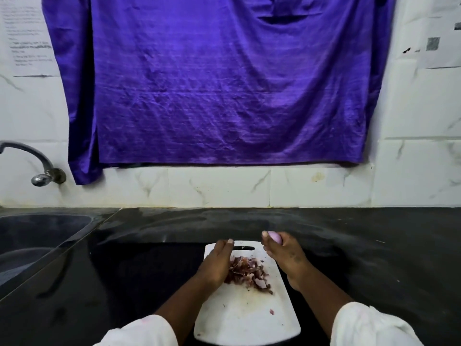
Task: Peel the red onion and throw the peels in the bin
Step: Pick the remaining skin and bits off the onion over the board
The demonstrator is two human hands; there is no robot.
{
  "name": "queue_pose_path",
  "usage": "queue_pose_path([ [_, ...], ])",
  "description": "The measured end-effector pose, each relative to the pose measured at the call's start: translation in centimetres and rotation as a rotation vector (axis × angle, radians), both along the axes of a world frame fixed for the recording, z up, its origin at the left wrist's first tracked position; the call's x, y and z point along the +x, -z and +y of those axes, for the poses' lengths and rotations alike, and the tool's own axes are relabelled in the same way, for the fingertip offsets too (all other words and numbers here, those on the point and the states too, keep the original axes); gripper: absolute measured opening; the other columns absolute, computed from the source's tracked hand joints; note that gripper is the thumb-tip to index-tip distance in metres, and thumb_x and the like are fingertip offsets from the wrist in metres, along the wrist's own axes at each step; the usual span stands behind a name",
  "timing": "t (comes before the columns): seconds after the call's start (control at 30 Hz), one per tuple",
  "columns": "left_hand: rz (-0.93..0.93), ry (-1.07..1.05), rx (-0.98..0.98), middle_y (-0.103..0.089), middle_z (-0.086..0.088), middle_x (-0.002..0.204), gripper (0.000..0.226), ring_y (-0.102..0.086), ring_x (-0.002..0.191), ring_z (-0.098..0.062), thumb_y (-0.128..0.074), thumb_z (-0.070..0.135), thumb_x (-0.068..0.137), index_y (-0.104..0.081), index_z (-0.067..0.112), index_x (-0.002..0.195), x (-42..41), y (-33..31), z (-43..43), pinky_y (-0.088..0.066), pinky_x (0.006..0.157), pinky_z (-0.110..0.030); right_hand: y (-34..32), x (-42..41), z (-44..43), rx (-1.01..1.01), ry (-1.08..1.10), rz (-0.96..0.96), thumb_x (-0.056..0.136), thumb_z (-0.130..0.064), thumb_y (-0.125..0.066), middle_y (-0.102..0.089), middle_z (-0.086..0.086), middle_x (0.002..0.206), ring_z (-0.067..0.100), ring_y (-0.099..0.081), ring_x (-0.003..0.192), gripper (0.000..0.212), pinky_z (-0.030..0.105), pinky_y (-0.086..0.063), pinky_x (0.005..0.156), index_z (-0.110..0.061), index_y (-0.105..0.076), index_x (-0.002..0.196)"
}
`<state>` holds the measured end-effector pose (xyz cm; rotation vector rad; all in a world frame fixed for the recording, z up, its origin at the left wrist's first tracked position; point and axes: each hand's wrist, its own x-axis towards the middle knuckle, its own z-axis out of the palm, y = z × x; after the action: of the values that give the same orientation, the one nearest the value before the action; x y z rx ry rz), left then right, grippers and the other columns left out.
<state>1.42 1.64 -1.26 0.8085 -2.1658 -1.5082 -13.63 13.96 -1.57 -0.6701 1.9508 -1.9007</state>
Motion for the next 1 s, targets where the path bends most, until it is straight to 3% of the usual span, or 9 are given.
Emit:
queue_pose_path([
  [0.07, -0.042, 0.040, -0.012, -0.043, 0.012, 0.160, 0.075, -0.034, 0.152, -0.021, -0.025, 0.086, 0.092, -0.041, 0.043, 0.152, -1.3, 1.2, -0.7, -0.024, 0.126, -0.046, -0.2, -0.2, -1.2, 0.075, -0.057, 0.050, 0.090, -0.056, -0.065, -0.073, 0.006, 0.109, 0.019, -0.069, 0.103, 0.042, 0.040, -0.055, 0.095, -0.017, -0.066, 0.107],
  [0.17, -0.046, 0.124, -0.029, -0.033, 0.015, 0.168, 0.097, -0.022, 0.159, -0.018, -0.019, 0.103, 0.074, -0.035, 0.051, 0.154, -1.9, 1.8, -0.7, -0.018, 0.130, -0.051, -0.1, 0.7, -2.0, 0.087, -0.158, -0.002, 0.089, -0.067, -0.056, -0.067, -0.002, 0.118, 0.014, -0.061, 0.114, 0.051, 0.035, -0.044, 0.095, -0.023, -0.062, 0.114],
  [0.27, -0.021, 0.227, 0.009, -0.049, 0.014, 0.158, 0.081, -0.043, 0.148, -0.010, -0.017, 0.096, 0.082, -0.046, 0.056, 0.146, -0.9, 1.0, 0.5, -0.031, 0.126, -0.046, 0.2, 2.3, -2.0, 0.091, -0.192, -0.017, 0.089, -0.071, -0.051, -0.066, -0.006, 0.121, 0.010, -0.061, 0.113, 0.058, 0.033, -0.044, 0.095, -0.025, -0.060, 0.123],
  [0.4, 0.010, 0.277, 0.103, -0.074, 0.010, 0.130, 0.072, -0.068, 0.123, -0.007, -0.013, 0.084, 0.091, -0.065, 0.052, 0.129, 0.4, 0.1, 1.6, -0.045, 0.118, -0.041, 0.9, 4.3, -1.6, -0.021, -0.229, -0.151, 0.084, -0.071, -0.061, -0.075, 0.003, 0.118, 0.021, -0.072, 0.110, 0.058, 0.049, -0.055, 0.100, -0.024, -0.065, 0.118],
  [0.57, 0.018, 0.243, 0.108, -0.044, 0.012, 0.159, 0.081, -0.038, 0.149, -0.010, -0.008, 0.078, 0.092, -0.040, 0.039, 0.155, 2.4, -1.0, 2.4, -0.025, 0.120, -0.033, -0.6, 5.7, 0.5, -0.139, -0.006, -0.143, 0.094, -0.061, -0.053, -0.067, -0.001, 0.120, 0.012, -0.062, 0.105, 0.051, 0.032, -0.044, 0.090, -0.019, -0.060, 0.121],
  [0.63, 0.042, 0.238, 0.077, -0.035, 0.014, 0.165, 0.078, -0.030, 0.154, -0.012, -0.013, 0.080, 0.093, -0.032, 0.042, 0.159, 2.5, -0.3, 2.1, -0.022, 0.121, -0.036, -0.5, 6.1, 0.9, -0.175, 0.104, -0.185, 0.096, -0.061, -0.049, -0.063, 0.000, 0.118, 0.017, -0.057, 0.105, 0.047, 0.037, -0.039, 0.088, -0.019, -0.056, 0.117],
  [0.7, 0.055, 0.261, 0.011, -0.045, 0.016, 0.159, 0.065, -0.044, 0.145, -0.005, -0.028, 0.076, 0.099, -0.036, 0.045, 0.155, 2.6, 0.2, 1.9, -0.031, 0.121, -0.034, 0.1, 7.0, 0.7, -0.185, 0.156, -0.221, 0.096, -0.061, -0.048, -0.064, 0.002, 0.108, 0.019, -0.059, 0.099, 0.044, 0.039, -0.046, 0.085, -0.019, -0.054, 0.105],
  [0.87, -0.012, 0.359, -0.051, -0.066, 0.008, 0.126, 0.070, -0.067, 0.113, -0.009, -0.059, 0.021, 0.088, -0.034, 0.032, 0.152, 2.3, 1.3, 1.2, -0.056, 0.099, -0.032, 0.6, 8.5, -1.1, -0.330, 0.171, -0.314, 0.096, -0.059, -0.051, -0.070, 0.010, 0.105, 0.025, -0.070, 0.095, 0.045, 0.044, -0.059, 0.086, -0.015, -0.060, 0.104],
  [1.0, -0.115, 0.383, -0.197, -0.032, 0.008, 0.166, 0.115, -0.032, 0.155, -0.021, -0.078, 0.037, 0.069, -0.007, 0.053, 0.158, 2.0, 2.5, 0.0, -0.038, 0.122, -0.050, -0.3, 7.3, -2.6, -0.371, 0.078, -0.387, 0.097, -0.056, -0.051, -0.070, 0.009, 0.100, 0.025, -0.069, 0.095, 0.042, 0.042, -0.058, 0.086, -0.015, -0.062, 0.101],
])
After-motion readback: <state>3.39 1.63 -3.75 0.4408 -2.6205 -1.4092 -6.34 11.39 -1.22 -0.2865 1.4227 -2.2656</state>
